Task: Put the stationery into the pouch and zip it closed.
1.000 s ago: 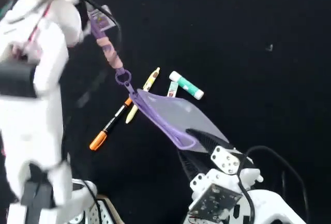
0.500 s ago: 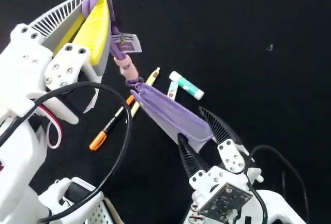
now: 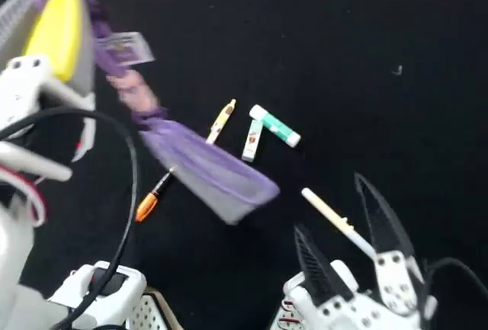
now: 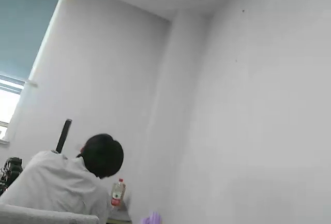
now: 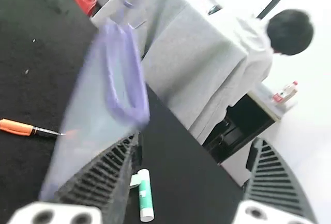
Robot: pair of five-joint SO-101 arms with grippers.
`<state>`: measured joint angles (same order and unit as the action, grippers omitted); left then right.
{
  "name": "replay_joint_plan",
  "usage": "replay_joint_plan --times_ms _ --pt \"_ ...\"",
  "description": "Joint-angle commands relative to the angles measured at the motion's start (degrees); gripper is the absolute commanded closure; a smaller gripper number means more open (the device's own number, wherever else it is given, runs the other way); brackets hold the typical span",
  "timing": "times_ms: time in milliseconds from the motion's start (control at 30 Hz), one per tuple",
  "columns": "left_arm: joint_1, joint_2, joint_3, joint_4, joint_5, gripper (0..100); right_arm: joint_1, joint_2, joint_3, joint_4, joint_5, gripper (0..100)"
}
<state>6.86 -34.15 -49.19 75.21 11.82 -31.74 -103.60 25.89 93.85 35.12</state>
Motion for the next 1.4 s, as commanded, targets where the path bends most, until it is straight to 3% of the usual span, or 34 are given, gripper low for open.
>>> replay_joint_plan --times_ms 0,200,433,633,733,933,1200,1367 --pt "-1.3 -0.6 -4.7 1.6 1.1 97 0.7 0.2 -5.1 2.4 0.5 67.7" --pt "-1.3 -0.6 -5.0 9.7 1.1 97 0.7 6.4 -0.7 1.2 0.5 67.7" --pt "-1.6 -0.6 -5.1 14.3 1.1 97 1.5 13.9 8.4 -8.9 0.5 67.7" --pt "-1.7 -0.6 -5.1 17.4 1.1 97 15.7 17.5 21.9 -22.5 -2.5 67.7" --pt "-1.7 -0.6 -5.1 17.3 1.1 97 19.1 19.9 30.5 -30.7 -3.2 67.7" --pt "-1.7 -0.6 -4.6 17.0 1.4 97 19.3 29.2 41.1 -43.7 4.7 67.7" --pt "-1.7 0.1 -4.4 15.9 1.4 97 19.4 50.9 41.1 -58.3 8.3 67.7" --pt "-1.7 0.1 1.0 6.9 1.5 97 22.2 66.0 34.2 -64.8 8.3 67.7"
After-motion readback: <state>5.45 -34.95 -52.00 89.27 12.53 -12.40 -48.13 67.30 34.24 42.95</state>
